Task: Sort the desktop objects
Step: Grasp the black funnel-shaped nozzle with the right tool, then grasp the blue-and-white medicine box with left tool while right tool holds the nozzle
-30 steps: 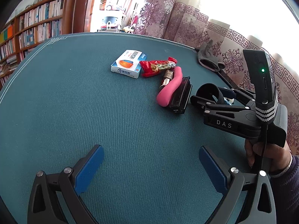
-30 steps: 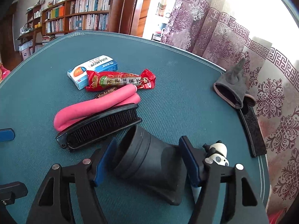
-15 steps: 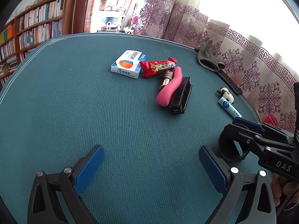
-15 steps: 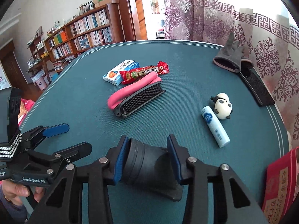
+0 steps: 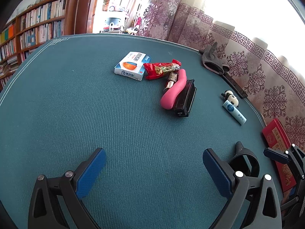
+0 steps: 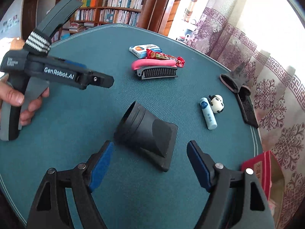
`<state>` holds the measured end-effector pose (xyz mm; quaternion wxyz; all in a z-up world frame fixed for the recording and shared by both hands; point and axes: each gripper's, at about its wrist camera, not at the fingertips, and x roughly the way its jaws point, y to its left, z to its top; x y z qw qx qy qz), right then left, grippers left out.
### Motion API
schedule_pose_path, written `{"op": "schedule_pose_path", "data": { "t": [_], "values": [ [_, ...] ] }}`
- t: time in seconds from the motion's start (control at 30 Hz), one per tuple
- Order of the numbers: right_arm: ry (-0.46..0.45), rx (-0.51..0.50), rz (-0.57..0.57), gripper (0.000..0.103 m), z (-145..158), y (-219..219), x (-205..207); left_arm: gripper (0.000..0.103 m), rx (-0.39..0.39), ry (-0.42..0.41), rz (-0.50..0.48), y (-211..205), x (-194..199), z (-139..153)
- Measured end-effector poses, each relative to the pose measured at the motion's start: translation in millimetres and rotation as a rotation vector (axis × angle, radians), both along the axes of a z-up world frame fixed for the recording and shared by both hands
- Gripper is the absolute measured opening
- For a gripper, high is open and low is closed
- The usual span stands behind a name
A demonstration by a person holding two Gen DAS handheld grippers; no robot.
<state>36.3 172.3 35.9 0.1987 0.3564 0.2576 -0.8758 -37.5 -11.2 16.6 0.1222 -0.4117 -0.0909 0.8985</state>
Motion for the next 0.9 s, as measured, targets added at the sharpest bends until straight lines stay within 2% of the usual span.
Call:
{"op": "schedule_pose_path", "data": {
  "t": [0.1,0.17,0.23,0.3,0.43,0.57,0.77,0.9],
  "values": [
    [0.067,0.128,0.048,0.082,-12,-14,2,0.103,-0.002,-0.001,0.000,0,0,0],
    [0.091,0.149,0.075,0.082,-17,-21,-3,0.103,-0.011,-0.004,-0.001,1,-1,0],
    [0.083,0.114,0.083,0.080,-16,-24,-15,0.103,-0.020,-0.011,-0.002,3,-2,0],
    [0.035,0.057,0.082,0.070,-14,-25,-30,0.103,-0.035,-0.017,-0.016,5,-5,1],
    [0.003,-0.011,0.058,0.070,-11,-25,-45,0.103,-0.071,0.000,-0.035,8,-14,10],
    [0.006,-0.064,0.009,0.070,-9,-20,-46,0.103,-0.100,0.034,-0.094,20,-29,21],
    [0.007,-0.120,-0.138,0.070,-4,6,-44,0.103,-0.010,0.024,-0.223,42,-53,23],
    [0.009,-0.159,-0.175,0.070,-3,19,-44,0.103,0.022,0.023,-0.228,43,-67,29]
  ]
}}
